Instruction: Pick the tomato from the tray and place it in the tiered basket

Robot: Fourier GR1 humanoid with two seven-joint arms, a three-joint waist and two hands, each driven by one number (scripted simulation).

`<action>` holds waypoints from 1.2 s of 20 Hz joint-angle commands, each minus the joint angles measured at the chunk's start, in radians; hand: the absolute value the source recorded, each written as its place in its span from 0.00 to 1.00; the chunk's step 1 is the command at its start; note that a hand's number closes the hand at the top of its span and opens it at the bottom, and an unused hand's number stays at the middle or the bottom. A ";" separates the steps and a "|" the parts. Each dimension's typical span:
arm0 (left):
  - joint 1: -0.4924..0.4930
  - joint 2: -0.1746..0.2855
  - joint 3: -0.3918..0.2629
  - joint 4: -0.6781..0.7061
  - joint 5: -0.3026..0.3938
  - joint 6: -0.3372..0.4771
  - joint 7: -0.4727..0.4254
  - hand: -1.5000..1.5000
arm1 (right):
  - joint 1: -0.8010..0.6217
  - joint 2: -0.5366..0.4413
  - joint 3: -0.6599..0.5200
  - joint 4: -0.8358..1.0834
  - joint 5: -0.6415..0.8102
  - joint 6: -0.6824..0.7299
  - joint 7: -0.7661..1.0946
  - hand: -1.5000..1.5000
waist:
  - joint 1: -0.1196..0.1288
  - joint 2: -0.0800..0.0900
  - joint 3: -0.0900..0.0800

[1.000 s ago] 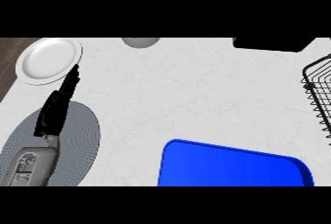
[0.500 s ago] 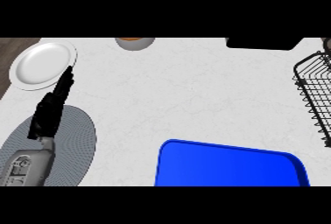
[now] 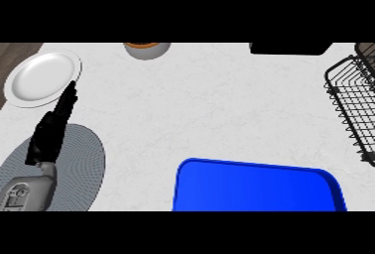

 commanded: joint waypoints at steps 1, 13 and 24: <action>-0.018 0.000 0.023 0.048 0.003 0.005 -0.032 0.50 | 0.017 0.010 -0.049 -0.008 -0.039 -0.073 0.118 1.00 | -0.001 0.005 0.000; 0.033 -0.023 0.000 -0.018 -0.022 0.025 0.002 0.50 | 0.187 0.134 -0.180 -0.190 -0.127 -0.374 0.116 0.00 | -0.011 -0.005 0.000; -0.017 -0.010 0.030 0.006 -0.013 0.018 0.030 0.50 | 0.185 0.139 -0.144 -0.472 0.047 -0.335 0.213 0.00 | -0.039 -0.013 -0.003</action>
